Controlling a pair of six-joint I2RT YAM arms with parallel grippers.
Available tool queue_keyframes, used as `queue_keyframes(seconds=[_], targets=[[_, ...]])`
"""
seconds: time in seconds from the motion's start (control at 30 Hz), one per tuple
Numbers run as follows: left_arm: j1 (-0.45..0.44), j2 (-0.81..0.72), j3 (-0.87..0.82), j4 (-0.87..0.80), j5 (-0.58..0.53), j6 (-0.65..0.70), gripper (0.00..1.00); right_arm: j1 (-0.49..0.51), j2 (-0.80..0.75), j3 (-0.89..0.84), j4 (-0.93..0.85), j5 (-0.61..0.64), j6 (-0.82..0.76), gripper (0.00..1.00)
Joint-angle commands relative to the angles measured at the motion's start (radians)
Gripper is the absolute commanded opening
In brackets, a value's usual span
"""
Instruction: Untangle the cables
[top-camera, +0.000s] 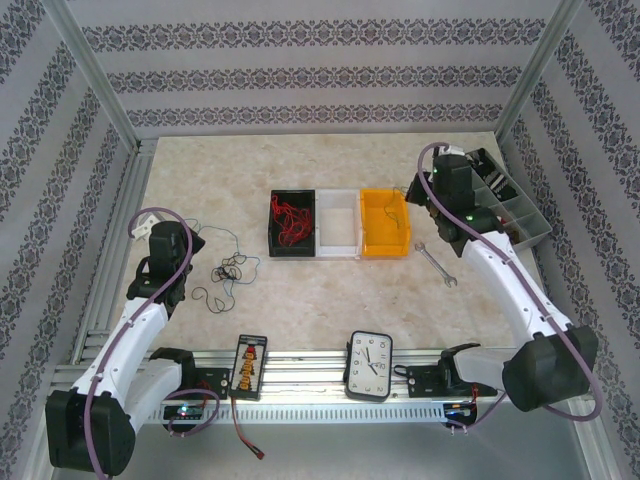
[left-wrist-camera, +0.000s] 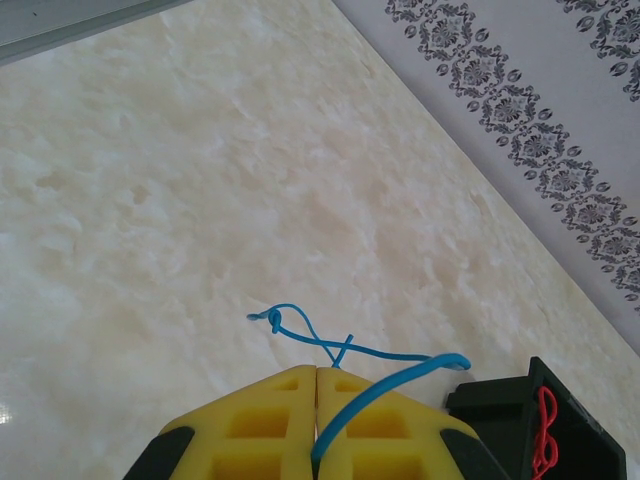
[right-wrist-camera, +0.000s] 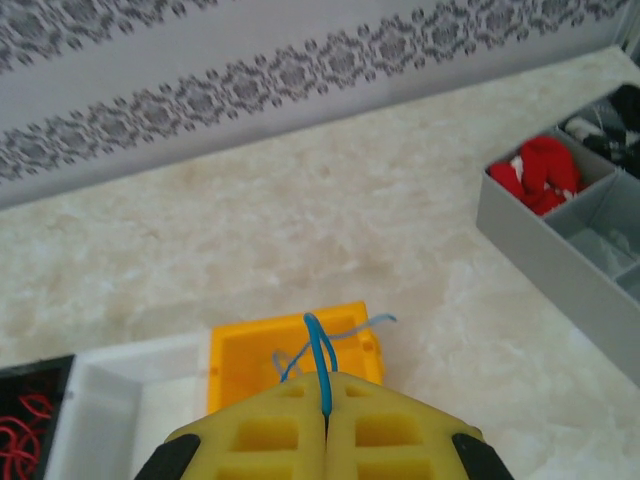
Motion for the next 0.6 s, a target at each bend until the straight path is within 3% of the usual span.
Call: queue_keyframes(seconds=[0.0,0.17,0.5,0.57], targets=[[-0.013,0.002,0.002,0.015,0.001,-0.014,0.0,0.012,0.029,-0.048,0.037,0.034,-0.012,0.0],[-0.014,0.029,0.01,0.058,0.045,0.001,0.0,0.013,0.099,-0.068,0.051,0.001,-0.025,0.0],[-0.016,0.058,0.073,0.111,0.109,0.079,0.0,0.024,0.34,-0.009,0.049,-0.18,-0.029,0.01],[-0.016,0.067,0.097,0.117,0.125,0.097,0.0,0.027,0.379,0.004,0.046,-0.182,-0.016,0.08]])
